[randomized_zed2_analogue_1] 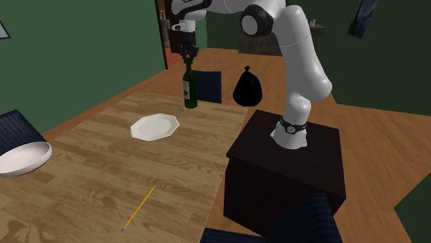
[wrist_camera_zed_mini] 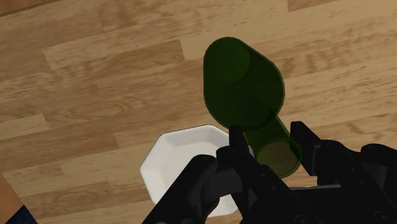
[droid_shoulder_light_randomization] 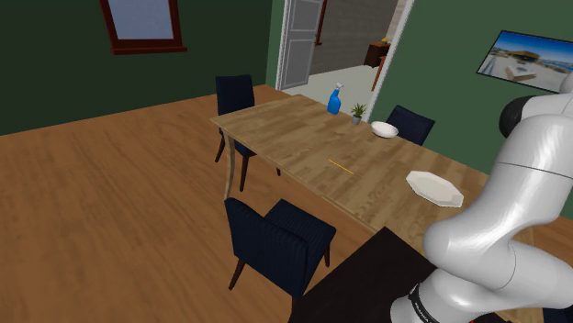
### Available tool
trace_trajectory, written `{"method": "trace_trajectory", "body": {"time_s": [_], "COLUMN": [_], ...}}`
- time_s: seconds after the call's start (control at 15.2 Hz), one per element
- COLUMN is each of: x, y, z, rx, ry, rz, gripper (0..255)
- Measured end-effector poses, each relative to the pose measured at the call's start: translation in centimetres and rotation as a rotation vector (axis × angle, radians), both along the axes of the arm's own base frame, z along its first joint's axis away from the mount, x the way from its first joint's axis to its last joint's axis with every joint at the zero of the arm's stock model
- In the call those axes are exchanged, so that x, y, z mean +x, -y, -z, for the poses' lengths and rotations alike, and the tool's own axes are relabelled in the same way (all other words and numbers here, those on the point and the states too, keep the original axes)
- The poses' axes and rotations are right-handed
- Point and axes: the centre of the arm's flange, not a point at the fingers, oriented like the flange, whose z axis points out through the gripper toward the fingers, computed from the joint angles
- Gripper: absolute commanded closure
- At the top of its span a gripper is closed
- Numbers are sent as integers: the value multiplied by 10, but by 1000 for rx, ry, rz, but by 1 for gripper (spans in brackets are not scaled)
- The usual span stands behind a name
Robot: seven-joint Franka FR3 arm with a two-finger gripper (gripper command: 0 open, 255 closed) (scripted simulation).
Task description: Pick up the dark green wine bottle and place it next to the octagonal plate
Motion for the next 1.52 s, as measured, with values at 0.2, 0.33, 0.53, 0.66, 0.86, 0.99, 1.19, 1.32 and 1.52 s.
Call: {"method": "trace_trajectory", "body": {"time_s": [0.2, 0.33, 0.53, 0.66, 0.86, 0.99, 1.19, 1.32, 1.52], "x": [-1, -1, -1, -1, -1, -1, -2, -2, -5], "y": [0, 0, 0, 0, 0, 0, -1, -1, 0], "z": [16, 19, 20, 20, 20, 20, 14, -5, -27], "rx": [0, 0, 0, 0, -1, -1, -1, -2, -2], "ry": [0, 0, 0, 0, 0, 0, 0, 0, 0], "rz": [0, 0, 0, 0, 0, 0, 0, 0, 0], "gripper": [255, 255, 255, 255, 0, 0, 0, 0, 0]}}
